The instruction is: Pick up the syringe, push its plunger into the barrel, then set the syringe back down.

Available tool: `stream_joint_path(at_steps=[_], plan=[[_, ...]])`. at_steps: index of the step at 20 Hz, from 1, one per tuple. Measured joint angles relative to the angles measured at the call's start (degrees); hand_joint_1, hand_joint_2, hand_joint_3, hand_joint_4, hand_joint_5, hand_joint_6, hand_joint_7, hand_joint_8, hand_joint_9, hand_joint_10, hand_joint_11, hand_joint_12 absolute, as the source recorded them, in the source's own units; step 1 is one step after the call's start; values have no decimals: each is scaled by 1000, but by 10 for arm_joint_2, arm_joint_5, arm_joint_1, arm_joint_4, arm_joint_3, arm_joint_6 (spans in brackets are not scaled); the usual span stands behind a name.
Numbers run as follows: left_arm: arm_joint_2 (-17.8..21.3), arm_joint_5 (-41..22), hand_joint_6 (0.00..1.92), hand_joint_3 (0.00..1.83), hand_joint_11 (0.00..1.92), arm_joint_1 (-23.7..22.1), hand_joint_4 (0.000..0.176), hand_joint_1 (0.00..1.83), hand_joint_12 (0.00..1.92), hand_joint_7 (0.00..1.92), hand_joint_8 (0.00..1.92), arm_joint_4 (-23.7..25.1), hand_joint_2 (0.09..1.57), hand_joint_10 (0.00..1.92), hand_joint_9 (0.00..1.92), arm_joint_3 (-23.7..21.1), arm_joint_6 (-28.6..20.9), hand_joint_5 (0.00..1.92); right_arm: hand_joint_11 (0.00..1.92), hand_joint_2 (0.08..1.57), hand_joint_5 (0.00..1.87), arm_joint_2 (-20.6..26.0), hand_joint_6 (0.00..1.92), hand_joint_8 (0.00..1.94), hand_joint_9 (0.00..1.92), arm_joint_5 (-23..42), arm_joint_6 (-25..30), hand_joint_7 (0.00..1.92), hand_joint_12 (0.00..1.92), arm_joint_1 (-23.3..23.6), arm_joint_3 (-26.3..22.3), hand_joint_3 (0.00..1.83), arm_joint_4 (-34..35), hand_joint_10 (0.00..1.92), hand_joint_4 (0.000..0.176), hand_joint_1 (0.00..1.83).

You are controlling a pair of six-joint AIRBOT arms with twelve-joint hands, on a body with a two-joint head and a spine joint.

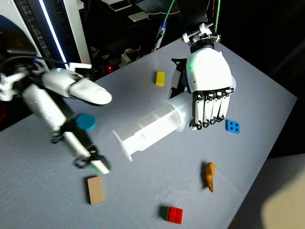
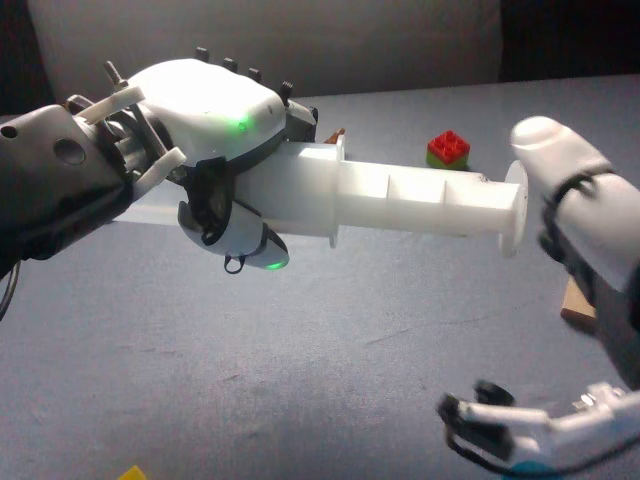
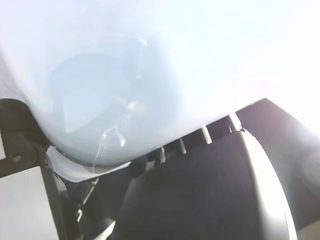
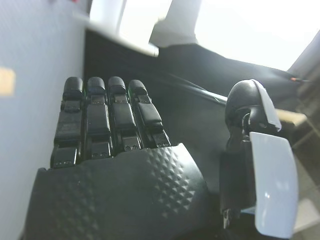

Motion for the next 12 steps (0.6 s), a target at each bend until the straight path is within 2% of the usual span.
stream_joint_path(at_steps=[2,4,5,8,9,10,11,12], plan=[[0,0,976,1,808,0,0,1497,1490,864,1087,0,1109,1062,987,0,0,905,0,1046,15,-12,2,2,51,-15,-10,41,194,17,11,2,1,3,0,92],[2,-1,923,0,845,-1,0,1499,1471,901,1052,0,1099,1034,1011,1,2,900,0,1051,12,-25,1,2,45,-19,-17,37,193,32,17,2,13,1,0,83],[3,0,954,3,744,-3,0,1403,1286,908,1103,0,1116,1168,968,1,4,902,0,1055,2,-28,0,1,15,-17,-24,10,122,37,17,2,19,2,0,68],[4,1,983,0,719,-8,0,1380,1173,922,1098,2,1122,1209,950,4,9,891,0,1056,19,-38,1,2,34,-12,-32,32,144,42,21,1,19,4,0,83],[4,2,1024,3,780,-8,0,1476,1395,890,1093,2,1115,1131,972,4,9,853,0,1049,52,-39,3,2,67,-14,-36,69,223,44,22,0,21,4,0,116],[4,2,1066,1,759,-8,0,1495,1449,881,1099,2,1121,1137,978,4,9,826,0,1050,65,-40,3,2,79,-15,-39,81,253,44,22,0,22,5,0,123],[4,3,1055,0,668,-8,0,1401,1259,891,1108,2,1128,1186,964,5,9,858,0,1053,64,-40,1,2,89,-15,-41,88,281,44,22,1,21,4,0,111],[4,3,1064,1,683,-9,0,1378,1198,873,1148,2,1135,1208,943,5,10,865,0,1054,61,-40,0,1,89,-16,-44,87,283,45,23,1,22,3,0,105]])
